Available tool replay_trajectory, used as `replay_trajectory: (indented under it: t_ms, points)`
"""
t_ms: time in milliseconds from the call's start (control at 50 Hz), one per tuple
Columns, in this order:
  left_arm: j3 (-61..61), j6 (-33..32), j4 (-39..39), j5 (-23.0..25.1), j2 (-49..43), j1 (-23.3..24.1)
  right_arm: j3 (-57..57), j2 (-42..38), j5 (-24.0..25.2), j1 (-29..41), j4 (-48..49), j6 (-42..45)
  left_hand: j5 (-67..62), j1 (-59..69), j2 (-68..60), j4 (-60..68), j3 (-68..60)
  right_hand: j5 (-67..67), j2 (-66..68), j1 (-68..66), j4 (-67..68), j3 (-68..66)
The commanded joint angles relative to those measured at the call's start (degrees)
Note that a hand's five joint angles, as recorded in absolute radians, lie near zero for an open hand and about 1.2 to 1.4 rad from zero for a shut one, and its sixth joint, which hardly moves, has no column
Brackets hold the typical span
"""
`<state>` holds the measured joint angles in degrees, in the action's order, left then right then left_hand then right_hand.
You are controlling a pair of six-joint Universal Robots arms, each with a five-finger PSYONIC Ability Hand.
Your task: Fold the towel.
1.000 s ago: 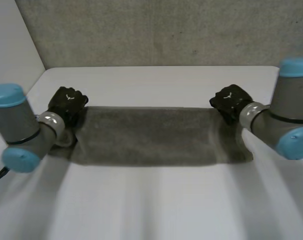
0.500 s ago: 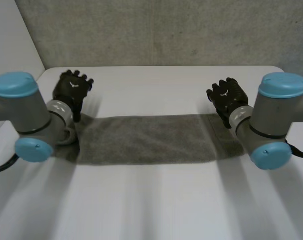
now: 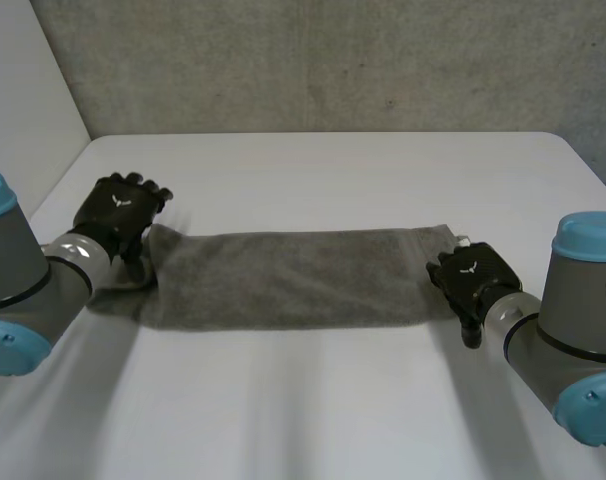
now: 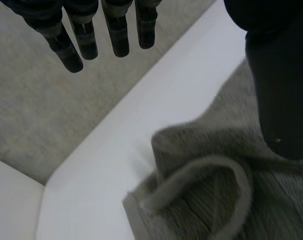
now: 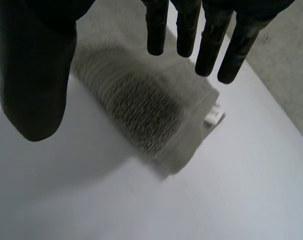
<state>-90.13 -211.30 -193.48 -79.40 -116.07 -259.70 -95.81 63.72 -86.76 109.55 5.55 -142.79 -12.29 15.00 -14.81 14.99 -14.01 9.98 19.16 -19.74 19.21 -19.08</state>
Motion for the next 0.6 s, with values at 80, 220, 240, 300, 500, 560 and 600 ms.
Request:
replay_trajectory:
  t_ms: [80, 220, 240, 300, 500, 560, 600]
  points:
    - [1.88, 0.10, -0.67, -0.58, -5.21, -3.00, 1.15, -4.92, -0.08, -4.17, 4.20, 0.15, 12.24, -4.95, 4.76, -4.94, 3.97, 34.18, 34.99, -34.42, 34.94, -35.08]
    - [2.06, 1.50, -4.09, -0.75, -6.79, -3.53, 1.15, -4.92, -0.43, -7.41, 8.42, 0.67, 12.24, -4.95, 4.76, -4.94, 3.97, 60.02, 60.84, -60.26, 60.79, -60.92]
    - [2.15, 1.94, -4.79, -0.84, -7.32, -3.53, 1.15, -4.92, -0.43, -7.42, 8.42, 0.67, 12.24, -4.95, 4.76, -4.94, 3.97, 60.02, 60.84, -60.26, 60.79, -60.92]
    - [2.23, 2.21, -5.76, -1.28, -8.29, -3.62, 1.42, -4.92, -0.34, -8.56, 8.33, 1.02, 12.24, -4.95, 4.76, -4.94, 3.97, 60.02, 60.84, -60.26, 60.79, -60.92]
    - [1.97, 2.38, -5.94, -5.85, -8.65, -4.15, 2.91, -4.57, -0.69, -13.04, 5.08, 6.47, 12.07, -4.78, 4.60, -4.77, 3.80, 60.02, 60.84, -60.26, 60.79, -60.92]
    - [1.27, 2.38, -5.77, -6.11, -8.12, -3.88, 3.61, -4.04, -0.69, -16.03, 4.82, 8.85, 12.24, -4.95, 4.76, -4.94, 3.97, 60.02, 60.84, -60.26, 60.79, -60.92]
    - [1.09, 2.47, -5.68, -6.12, -7.94, -3.36, 4.84, -3.78, -0.87, -18.39, 4.73, 10.95, 12.24, -4.95, 4.76, -4.94, 3.97, 60.02, 60.84, -60.26, 60.79, -60.92]
